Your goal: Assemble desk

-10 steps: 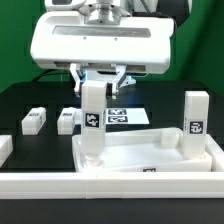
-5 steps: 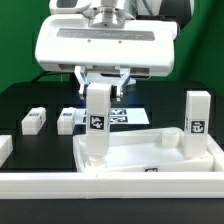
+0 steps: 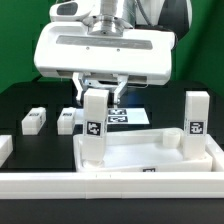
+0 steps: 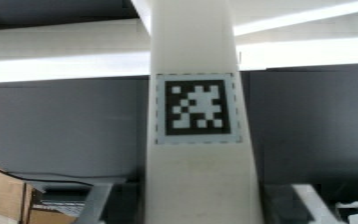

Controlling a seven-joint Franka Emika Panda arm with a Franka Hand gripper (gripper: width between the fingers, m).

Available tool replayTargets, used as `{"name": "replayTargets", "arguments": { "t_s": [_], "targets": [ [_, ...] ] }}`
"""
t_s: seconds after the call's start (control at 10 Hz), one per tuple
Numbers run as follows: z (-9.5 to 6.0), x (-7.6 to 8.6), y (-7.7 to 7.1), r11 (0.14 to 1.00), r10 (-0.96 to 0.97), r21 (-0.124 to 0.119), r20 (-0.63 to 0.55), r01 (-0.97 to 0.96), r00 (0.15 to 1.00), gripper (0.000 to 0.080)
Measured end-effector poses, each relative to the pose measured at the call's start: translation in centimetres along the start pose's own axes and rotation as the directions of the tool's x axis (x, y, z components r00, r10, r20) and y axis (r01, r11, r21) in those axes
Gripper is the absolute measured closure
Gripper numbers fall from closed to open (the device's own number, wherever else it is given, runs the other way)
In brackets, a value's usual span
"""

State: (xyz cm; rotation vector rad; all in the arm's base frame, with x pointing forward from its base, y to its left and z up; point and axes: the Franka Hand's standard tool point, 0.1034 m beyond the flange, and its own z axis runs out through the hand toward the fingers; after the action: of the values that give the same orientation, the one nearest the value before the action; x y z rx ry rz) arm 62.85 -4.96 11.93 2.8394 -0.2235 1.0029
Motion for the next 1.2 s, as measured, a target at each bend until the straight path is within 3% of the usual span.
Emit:
{"name": "replayTargets", "arguments": {
  "t_s": [0.1, 0.2, 0.3, 0.4, 0.5, 1.0, 1.1, 1.2],
  "targets": [
    [0.0, 0.0, 0.0, 1.0, 0.001, 0.002, 0.01, -0.001, 1.0, 0.0506],
    [0.1, -0.2, 0.0, 1.0, 0.0, 0.004, 0.02, 0.0, 1.0, 0.0432],
    [0.1, -0.2, -0.1, 1.0, 0.0, 0.004, 0.024, 0.0, 1.0, 0.0432],
    [0.2, -0.3, -0.1, 1.0, 0.0, 0.004, 0.024, 0.0, 1.0, 0.0279],
    [0.2, -0.3, -0.1, 1.0, 0.0, 0.004, 0.025, 0.0, 1.0, 0.0177],
    [0.2, -0.4, 0.0, 1.0, -0.001, 0.003, 0.026, 0.001, 1.0, 0.0151],
    [0.4, -0.6, 0.0, 1.0, 0.004, 0.01, 0.069, -0.005, 0.998, 0.015],
    [-0.3, 0.8, -0.1, 0.999, 0.024, 0.032, 0.121, -0.028, 0.992, 0.015]
  ]
}}
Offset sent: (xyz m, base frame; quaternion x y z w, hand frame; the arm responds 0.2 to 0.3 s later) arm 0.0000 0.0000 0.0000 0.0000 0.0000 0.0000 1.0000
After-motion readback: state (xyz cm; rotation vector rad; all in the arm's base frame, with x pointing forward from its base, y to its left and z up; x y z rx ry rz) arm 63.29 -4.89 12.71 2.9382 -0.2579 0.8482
